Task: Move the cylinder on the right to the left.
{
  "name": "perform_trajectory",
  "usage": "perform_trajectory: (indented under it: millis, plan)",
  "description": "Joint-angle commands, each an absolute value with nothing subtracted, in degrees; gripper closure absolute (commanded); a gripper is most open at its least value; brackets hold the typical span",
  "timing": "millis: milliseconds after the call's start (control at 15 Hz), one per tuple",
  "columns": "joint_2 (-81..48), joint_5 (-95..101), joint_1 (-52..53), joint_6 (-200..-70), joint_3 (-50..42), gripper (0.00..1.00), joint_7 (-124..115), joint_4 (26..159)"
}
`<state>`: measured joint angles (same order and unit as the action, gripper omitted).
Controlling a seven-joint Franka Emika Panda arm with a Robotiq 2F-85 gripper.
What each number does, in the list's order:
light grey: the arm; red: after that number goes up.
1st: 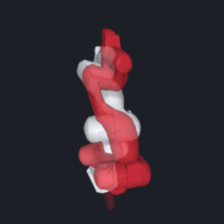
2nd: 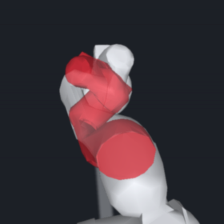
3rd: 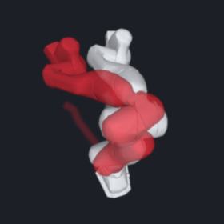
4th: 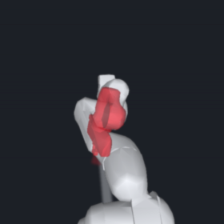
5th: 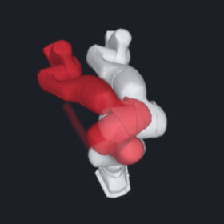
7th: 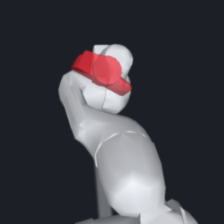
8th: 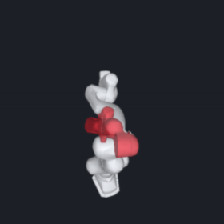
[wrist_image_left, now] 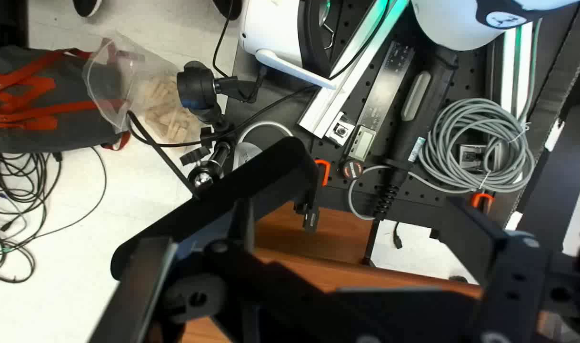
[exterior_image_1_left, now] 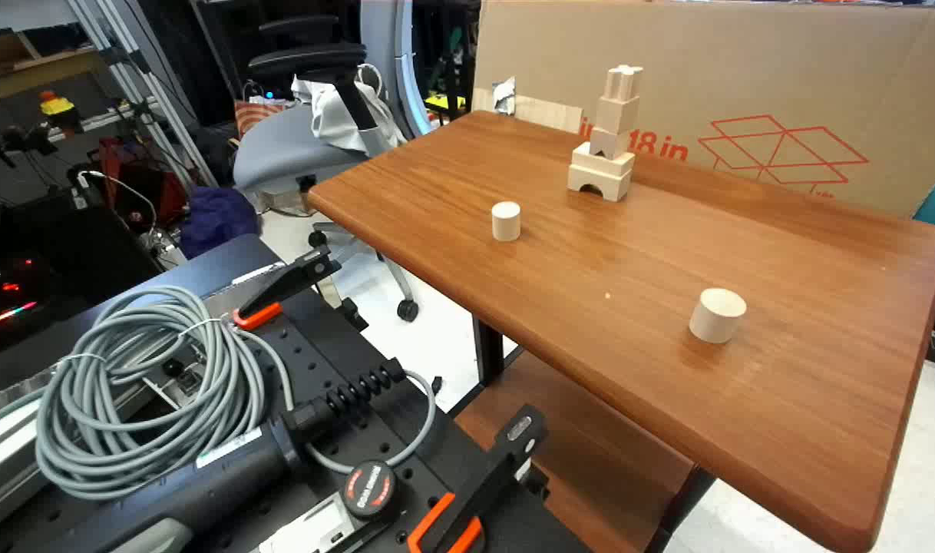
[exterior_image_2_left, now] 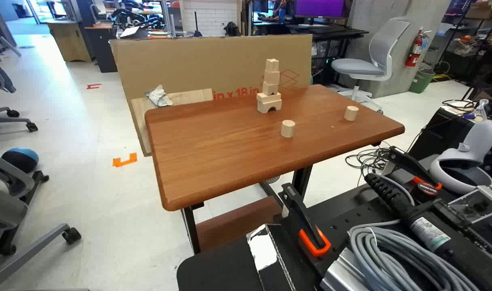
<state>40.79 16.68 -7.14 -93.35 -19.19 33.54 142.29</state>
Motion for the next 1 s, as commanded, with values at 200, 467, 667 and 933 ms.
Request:
perform_trajectory:
  millis: [200, 467, 667, 933]
  plan:
    - [40.80, 16.73, -6.97, -93.27, -19.29, 0.00, 33.44, 142.18]
    - [40.80, 16.73, -6.97, -93.27, -19.29, 0.00, 33.43, 142.18]
    - [39.05, 15.99, -6.14, -91.93, -18.85, 0.00, 33.59, 140.14]
    - [34.75, 15.87, -4.14, -93.05, -18.18, 0.00, 34.14, 135.98]
